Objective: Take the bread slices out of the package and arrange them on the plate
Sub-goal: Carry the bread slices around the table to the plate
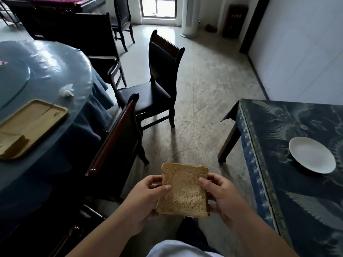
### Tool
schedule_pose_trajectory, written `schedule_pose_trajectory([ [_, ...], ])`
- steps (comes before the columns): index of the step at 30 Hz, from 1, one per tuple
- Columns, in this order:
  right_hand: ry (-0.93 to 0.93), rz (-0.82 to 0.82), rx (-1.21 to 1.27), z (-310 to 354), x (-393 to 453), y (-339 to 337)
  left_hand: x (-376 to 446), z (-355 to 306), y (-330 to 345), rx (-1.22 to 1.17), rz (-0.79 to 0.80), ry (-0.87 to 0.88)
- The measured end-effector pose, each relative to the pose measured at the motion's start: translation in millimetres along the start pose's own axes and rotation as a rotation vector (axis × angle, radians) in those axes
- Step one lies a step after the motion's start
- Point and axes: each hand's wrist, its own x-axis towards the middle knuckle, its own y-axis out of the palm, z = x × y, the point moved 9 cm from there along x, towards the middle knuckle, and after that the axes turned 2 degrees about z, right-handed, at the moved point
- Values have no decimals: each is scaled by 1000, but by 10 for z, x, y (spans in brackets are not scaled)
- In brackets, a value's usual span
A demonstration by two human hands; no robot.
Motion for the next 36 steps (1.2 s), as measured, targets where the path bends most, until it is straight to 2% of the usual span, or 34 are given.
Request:
schedule_pose_trajectory([
  [10, 1, 75, -54, 987, 1440, -335, 1285, -899, 325, -4, -126, 6],
  [16, -19, 65, -50, 1397, 1982, -494, 1840, -1259, 476, -53, -108, -6],
  [20, -14, 31, -32, 1582, 2321, -607, 2253, -1590, 579, 8, -60, 4],
  [27, -47, -119, 65, 1918, 2818, -876, 3011, -2257, 807, 125, 66, 11],
  [29, -62, -270, 148, 2005, 3023, -1156, 3514, -2483, 1051, 192, 221, -40],
  [31, -73, -275, 174, 2068, 3011, -1127, 3612, -2540, 1094, 206, 246, -43],
  [36, -133, -555, 340, 2126, 2845, -1541, 4090, -2749, 1738, 423, 525, -92],
])
